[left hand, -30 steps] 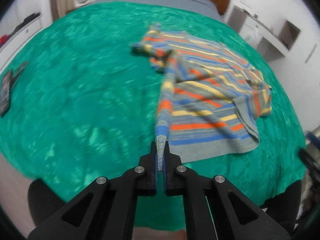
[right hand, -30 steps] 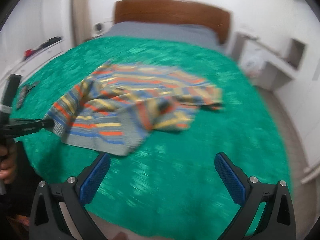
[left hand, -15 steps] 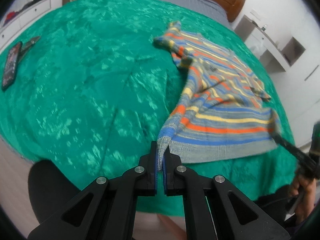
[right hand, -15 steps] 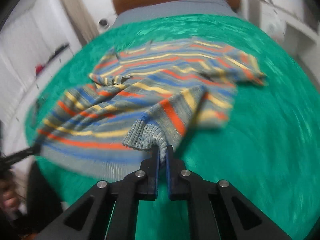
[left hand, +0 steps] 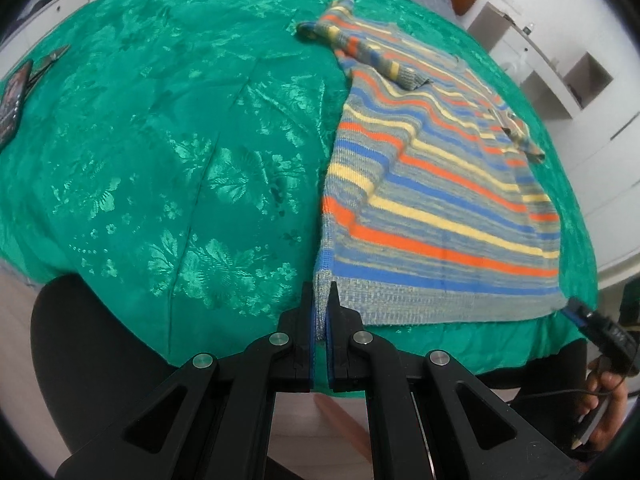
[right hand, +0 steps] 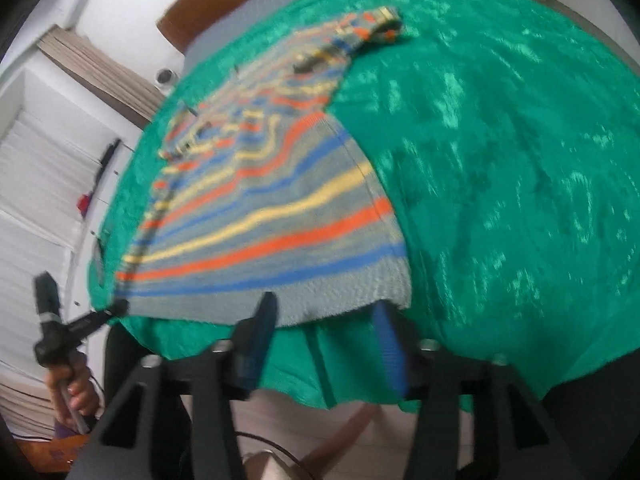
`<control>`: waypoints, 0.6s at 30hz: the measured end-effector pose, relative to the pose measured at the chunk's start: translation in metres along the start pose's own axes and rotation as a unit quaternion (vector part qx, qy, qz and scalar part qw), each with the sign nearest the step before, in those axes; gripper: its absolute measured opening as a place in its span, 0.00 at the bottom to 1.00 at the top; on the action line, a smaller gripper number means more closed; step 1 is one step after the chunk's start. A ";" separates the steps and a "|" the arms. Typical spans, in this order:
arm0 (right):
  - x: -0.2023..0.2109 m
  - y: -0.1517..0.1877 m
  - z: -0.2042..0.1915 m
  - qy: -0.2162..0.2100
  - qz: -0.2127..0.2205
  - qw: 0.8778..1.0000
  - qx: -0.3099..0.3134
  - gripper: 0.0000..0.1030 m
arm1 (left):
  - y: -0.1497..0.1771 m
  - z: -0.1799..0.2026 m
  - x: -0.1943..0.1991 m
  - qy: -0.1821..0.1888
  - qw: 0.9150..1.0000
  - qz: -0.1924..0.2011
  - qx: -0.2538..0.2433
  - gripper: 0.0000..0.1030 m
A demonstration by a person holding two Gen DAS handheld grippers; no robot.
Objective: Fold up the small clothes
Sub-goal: 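Lift the hem with both grippers and pull it taut to flatten the sweater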
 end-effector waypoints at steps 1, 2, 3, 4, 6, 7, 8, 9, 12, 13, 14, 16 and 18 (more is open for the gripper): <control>0.000 -0.003 0.005 -0.008 0.004 1.000 -0.014 0.57 | 0.001 0.000 -0.001 -0.001 1.000 -0.001 0.000 0.02; -0.002 -0.005 0.010 -0.011 0.005 1.000 -0.028 0.57 | 0.001 -0.001 -0.002 -0.002 1.000 -0.001 0.002 0.02; -0.005 -0.007 0.021 -0.019 0.003 0.998 -0.058 0.57 | 0.001 -0.002 -0.002 0.000 1.000 -0.002 0.006 0.02; -0.004 -0.004 0.026 -0.023 0.002 0.997 -0.075 0.57 | 0.002 -0.003 -0.002 0.003 1.000 -0.003 0.010 0.02; -0.005 -0.002 0.042 -0.037 0.001 0.992 -0.121 0.57 | 0.002 -0.006 0.000 0.007 1.000 -0.001 0.018 0.02; -0.001 -0.003 0.048 -0.038 0.006 0.990 -0.132 0.57 | 0.002 -0.007 0.002 0.008 1.000 0.001 0.019 0.02; 0.004 -0.004 0.051 -0.034 0.014 0.990 -0.133 0.57 | 0.002 -0.008 0.003 0.009 1.000 0.002 0.020 0.02; 0.013 -0.007 0.054 -0.032 0.029 0.991 -0.129 0.57 | 0.001 -0.008 0.004 0.008 1.000 0.002 0.020 0.02; 0.023 -0.019 0.055 -0.030 0.044 0.993 -0.107 0.58 | 0.000 -0.007 0.001 0.004 1.000 -0.001 0.017 0.02; 0.019 -0.025 0.051 -0.033 0.038 0.995 -0.087 0.58 | 0.000 -0.006 0.000 0.002 1.000 -0.003 0.015 0.02; 0.014 -0.028 0.049 -0.031 0.030 0.997 -0.071 0.58 | 0.000 -0.005 -0.002 0.000 1.000 -0.005 0.013 0.02; -0.003 -0.032 0.039 -0.031 0.005 0.999 -0.035 0.55 | 0.001 -0.004 -0.005 -0.005 1.000 -0.007 0.010 0.02; -0.022 -0.030 0.032 -0.029 -0.024 0.999 0.002 0.39 | 0.002 -0.006 -0.005 -0.007 1.000 -0.008 0.014 0.02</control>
Point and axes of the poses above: each gripper's, at about its wrist camera, not at the fingertips, and x roughly against the way its jaws point, z to its right, y to its underside, the point moved 2 cm from there along -x, roughly the way its jaws point, and after that the axes turned 7 degrees about -x, right-handed, at the moved point
